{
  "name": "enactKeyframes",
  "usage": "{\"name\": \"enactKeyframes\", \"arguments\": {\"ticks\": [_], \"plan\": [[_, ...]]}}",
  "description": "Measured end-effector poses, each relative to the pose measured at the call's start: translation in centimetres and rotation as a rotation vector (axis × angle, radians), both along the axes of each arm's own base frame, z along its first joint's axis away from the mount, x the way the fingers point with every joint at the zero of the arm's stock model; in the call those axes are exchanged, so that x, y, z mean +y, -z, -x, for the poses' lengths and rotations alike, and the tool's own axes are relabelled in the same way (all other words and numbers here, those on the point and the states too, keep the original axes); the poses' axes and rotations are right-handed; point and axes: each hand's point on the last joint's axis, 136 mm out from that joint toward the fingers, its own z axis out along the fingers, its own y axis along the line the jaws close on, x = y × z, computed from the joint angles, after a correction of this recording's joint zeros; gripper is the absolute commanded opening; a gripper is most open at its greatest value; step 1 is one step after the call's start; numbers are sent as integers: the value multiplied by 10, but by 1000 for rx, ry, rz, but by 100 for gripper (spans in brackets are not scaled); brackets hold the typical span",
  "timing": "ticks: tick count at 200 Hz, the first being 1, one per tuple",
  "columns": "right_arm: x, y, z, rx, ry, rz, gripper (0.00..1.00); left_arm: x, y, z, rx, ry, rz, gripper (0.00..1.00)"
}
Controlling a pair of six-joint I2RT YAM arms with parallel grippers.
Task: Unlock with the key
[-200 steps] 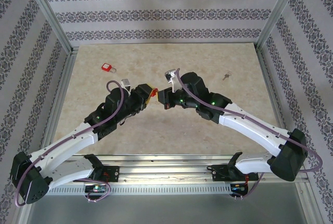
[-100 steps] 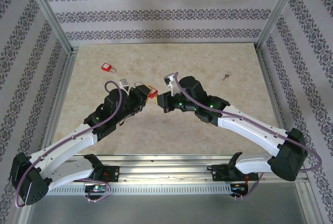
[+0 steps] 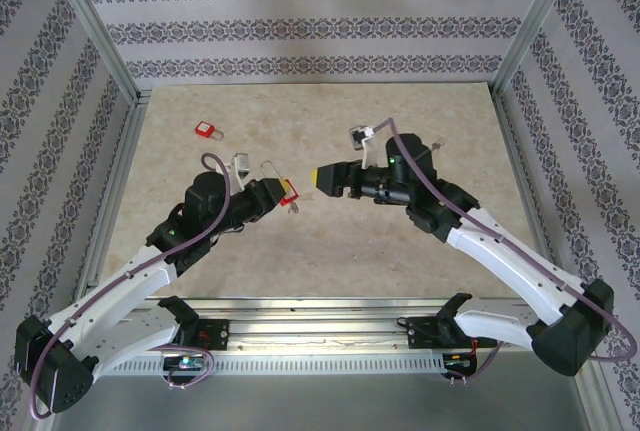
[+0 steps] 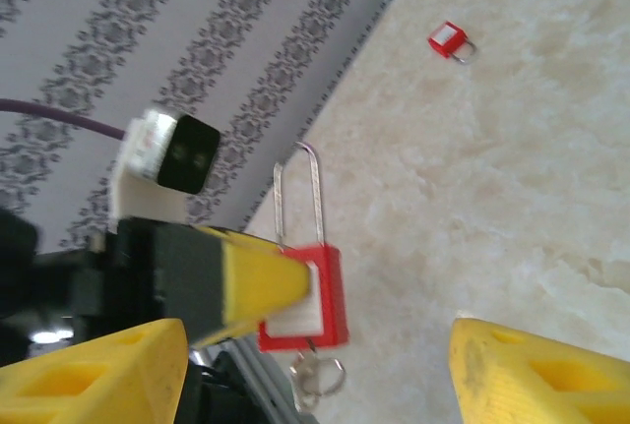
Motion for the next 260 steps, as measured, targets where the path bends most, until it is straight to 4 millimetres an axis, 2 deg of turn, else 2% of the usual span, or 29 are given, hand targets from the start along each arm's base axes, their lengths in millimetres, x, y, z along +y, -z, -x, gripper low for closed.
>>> {"name": "enactKeyframes", "arguments": {"ticks": [15, 33, 69, 95, 133, 194, 223, 260], "plan": [[-5, -7, 1, 6, -30, -33, 68, -8, 0, 12, -47, 115, -57, 0], [-5, -6, -4, 31, -71, -60, 64, -15, -7, 25, -111, 230, -114, 0], [17, 16, -4, 101, -191, -70, 56, -24, -27, 44, -250, 396, -163, 0], [29, 28, 6, 120, -257, -68, 54, -28, -28, 53, -292, 474, -174, 0], [31, 29, 8, 104, -277, -82, 50, -31, -24, 52, -302, 504, -200, 0], [26, 34, 5, 107, -247, -71, 51, -33, -17, 49, -295, 520, -228, 0], [23, 24, 8, 77, -245, -86, 52, -33, -20, 49, -310, 527, -234, 0], [23, 16, 8, 56, -246, -107, 55, -34, -8, 47, -274, 538, -256, 0]]}}
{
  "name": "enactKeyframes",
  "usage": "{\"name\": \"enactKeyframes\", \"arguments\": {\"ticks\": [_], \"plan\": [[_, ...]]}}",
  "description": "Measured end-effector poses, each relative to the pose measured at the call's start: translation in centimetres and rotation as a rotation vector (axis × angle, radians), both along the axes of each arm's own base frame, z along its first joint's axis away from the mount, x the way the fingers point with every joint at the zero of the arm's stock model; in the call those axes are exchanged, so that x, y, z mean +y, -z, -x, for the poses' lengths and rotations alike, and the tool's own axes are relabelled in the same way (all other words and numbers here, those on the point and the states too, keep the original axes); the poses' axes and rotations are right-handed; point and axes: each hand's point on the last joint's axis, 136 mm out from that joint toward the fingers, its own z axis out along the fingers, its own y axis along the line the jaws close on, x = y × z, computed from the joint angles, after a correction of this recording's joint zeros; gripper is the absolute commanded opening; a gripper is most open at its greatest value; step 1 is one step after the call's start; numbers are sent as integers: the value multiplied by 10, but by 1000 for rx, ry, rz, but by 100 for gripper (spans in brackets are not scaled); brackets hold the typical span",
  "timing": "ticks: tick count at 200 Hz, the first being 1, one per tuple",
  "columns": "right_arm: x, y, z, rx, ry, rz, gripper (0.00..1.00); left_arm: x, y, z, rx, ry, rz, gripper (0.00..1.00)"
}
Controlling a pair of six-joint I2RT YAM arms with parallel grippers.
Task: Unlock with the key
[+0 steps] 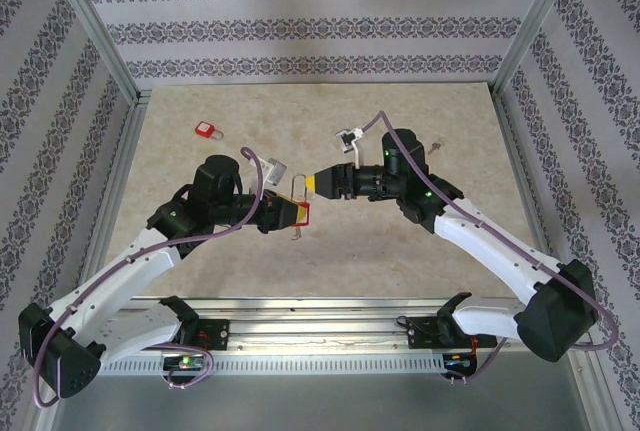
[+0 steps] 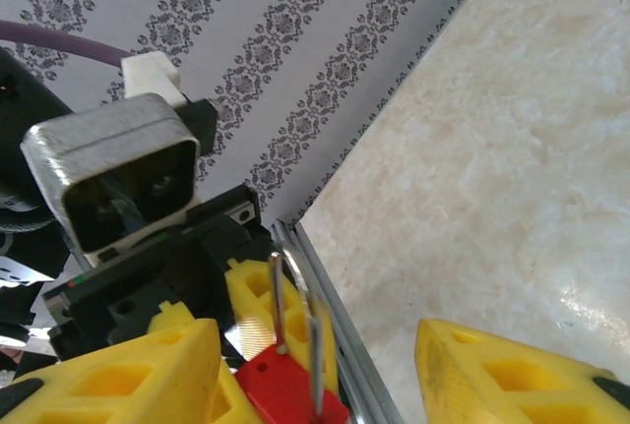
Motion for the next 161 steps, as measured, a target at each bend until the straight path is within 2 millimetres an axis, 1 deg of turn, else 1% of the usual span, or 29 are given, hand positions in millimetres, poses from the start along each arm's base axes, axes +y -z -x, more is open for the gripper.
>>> {"name": "enactKeyframes", "arguments": {"ticks": [32, 55, 63, 73, 90, 106, 130, 161], "plan": [[1, -1, 2, -4, -6, -3, 52, 0, 1, 0, 2, 2, -4, 0], [6, 4, 3, 10, -18, 6, 45, 0, 2, 0, 3, 5, -3, 0], [8, 8, 3, 21, -22, 12, 40, 0, 1, 0, 3, 5, -3, 0], [10, 13, 1, 29, -20, 21, 32, -1, 1, 0, 3, 6, -3, 0], [11, 20, -3, 56, -5, 34, 12, 0, 2, 0, -2, 6, -6, 0], [14, 18, -2, 56, -9, 37, 0, 1, 7, -1, -2, -3, -26, 0], [13, 20, -6, 88, 24, 56, 0, 2, 11, -4, -43, -32, -67, 0], [13, 27, -8, 127, 67, 86, 0, 3, 22, -8, -91, -72, -125, 0]]}}
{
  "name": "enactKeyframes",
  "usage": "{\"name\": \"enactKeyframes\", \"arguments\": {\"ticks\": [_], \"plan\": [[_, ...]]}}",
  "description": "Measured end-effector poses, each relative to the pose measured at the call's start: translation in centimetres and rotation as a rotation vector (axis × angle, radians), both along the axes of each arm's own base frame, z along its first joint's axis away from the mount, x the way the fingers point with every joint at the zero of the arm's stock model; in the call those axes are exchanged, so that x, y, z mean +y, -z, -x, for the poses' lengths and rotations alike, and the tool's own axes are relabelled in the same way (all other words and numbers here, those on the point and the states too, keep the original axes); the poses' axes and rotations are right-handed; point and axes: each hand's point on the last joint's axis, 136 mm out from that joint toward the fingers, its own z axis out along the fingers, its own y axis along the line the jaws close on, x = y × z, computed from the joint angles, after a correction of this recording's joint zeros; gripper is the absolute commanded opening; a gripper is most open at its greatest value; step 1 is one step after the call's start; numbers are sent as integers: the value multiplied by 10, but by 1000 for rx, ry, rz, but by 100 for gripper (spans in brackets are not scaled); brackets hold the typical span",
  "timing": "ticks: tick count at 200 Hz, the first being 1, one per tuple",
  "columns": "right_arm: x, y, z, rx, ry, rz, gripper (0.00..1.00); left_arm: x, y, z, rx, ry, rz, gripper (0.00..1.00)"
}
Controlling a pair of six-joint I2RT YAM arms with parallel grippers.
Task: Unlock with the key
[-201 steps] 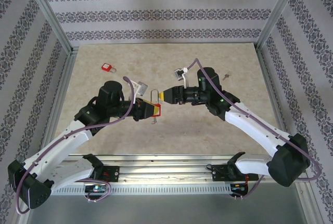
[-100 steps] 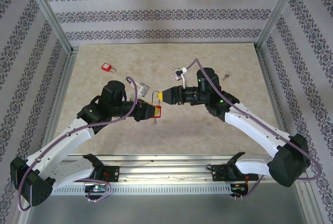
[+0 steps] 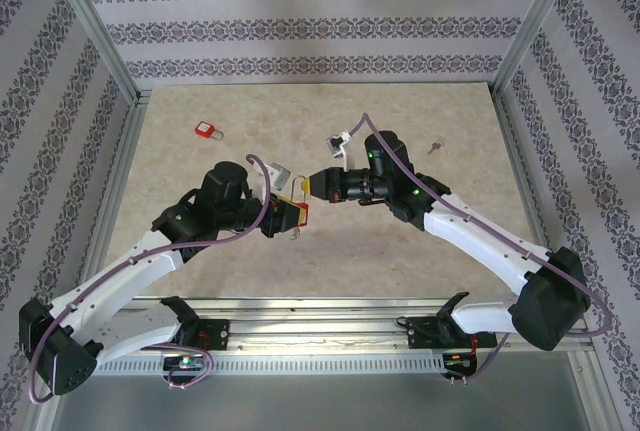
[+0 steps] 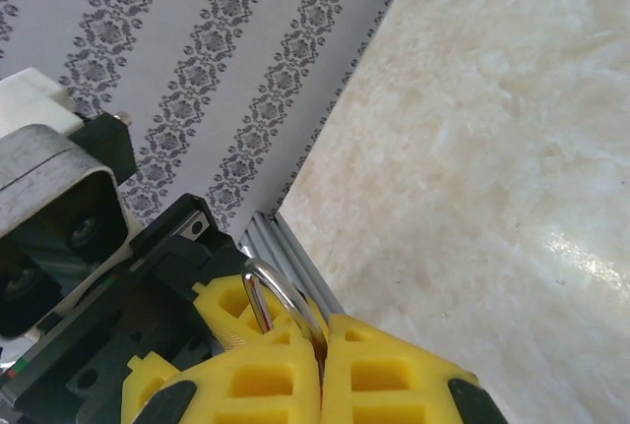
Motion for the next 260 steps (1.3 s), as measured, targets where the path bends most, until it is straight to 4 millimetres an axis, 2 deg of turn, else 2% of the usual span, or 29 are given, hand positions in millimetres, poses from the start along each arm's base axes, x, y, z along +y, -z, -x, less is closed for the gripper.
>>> {"name": "enactKeyframes", "arguments": {"ticks": [48, 154, 162, 192, 200, 215, 226, 260], "plan": [[-6, 4, -5, 45, 69, 76, 0, 7, 1, -10, -95, -64, -52, 0], [-5, 9, -13, 262, 242, 38, 0, 18, 2, -21, -292, -132, -133, 0], [-5, 11, -13, 266, 243, 36, 6, 18, 3, -20, -298, -128, -133, 0], [-7, 14, -12, 263, 238, 39, 21, 17, 8, -15, -286, -102, -130, 0], [-14, 12, -19, 252, 266, 31, 24, 18, 12, -13, -275, -95, -137, 0], [-31, 6, -36, 230, 328, 14, 39, 19, 20, -7, -253, -76, -152, 0], [-40, 2, -45, 202, 357, 6, 46, 20, 23, -5, -240, -67, -159, 0], [-43, 3, -45, 158, 333, 43, 50, 18, 25, -1, -229, -45, -156, 0]]}}
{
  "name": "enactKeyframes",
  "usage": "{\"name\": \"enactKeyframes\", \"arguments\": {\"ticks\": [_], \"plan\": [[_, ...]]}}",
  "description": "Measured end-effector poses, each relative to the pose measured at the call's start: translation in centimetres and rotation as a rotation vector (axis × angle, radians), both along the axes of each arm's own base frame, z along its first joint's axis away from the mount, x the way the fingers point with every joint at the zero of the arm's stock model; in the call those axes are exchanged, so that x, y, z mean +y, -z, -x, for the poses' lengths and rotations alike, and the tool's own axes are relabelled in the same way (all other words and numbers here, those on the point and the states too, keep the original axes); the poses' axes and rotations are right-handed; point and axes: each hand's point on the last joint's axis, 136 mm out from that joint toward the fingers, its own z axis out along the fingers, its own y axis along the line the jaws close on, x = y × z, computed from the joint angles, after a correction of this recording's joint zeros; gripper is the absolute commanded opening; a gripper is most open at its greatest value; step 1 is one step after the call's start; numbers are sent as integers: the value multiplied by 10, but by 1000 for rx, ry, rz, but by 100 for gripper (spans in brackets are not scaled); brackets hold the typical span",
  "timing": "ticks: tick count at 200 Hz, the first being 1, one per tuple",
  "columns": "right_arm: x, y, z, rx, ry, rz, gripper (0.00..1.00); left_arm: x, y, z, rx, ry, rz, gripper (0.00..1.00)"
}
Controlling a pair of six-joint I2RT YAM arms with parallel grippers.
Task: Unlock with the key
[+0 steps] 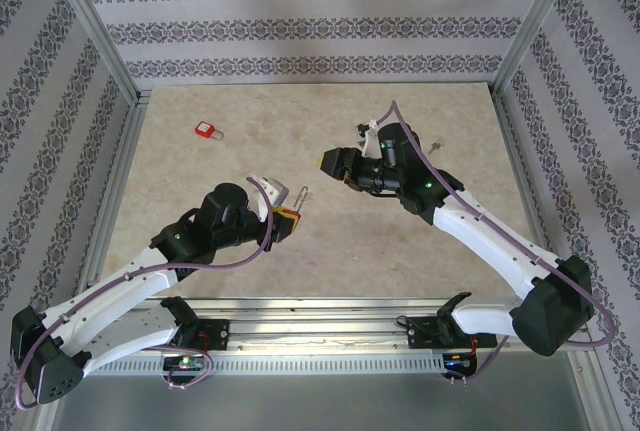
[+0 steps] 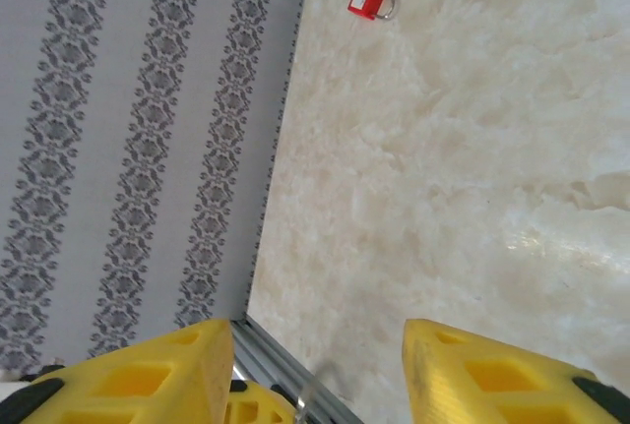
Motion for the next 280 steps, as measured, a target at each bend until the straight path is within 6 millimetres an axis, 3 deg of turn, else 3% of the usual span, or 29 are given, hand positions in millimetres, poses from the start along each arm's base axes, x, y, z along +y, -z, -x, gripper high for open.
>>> {"name": "enactKeyframes", "arguments": {"ticks": [33, 71, 95, 135, 193, 224, 280], "plan": [[-10, 9, -2, -13, 0, 55, 69, -5, 9, 1, 35, 17, -10, 0], [-44, 23, -5, -40, 72, 142, 88, -10, 41, 3, 147, 15, -22, 0], [-58, 23, 0, -65, 95, 172, 89, -10, 72, 13, 246, 13, -15, 0], [-61, 31, 3, -72, 91, 202, 91, -19, 113, 25, 418, 13, 26, 0], [-62, 49, 2, -39, 90, 230, 92, -32, 135, 22, 534, -4, 83, 0], [-62, 49, 2, -43, 88, 232, 93, -26, 150, 12, 597, -55, 93, 0], [-62, 51, -1, -51, 87, 241, 94, -14, 158, -9, 647, -111, 147, 0]]}}
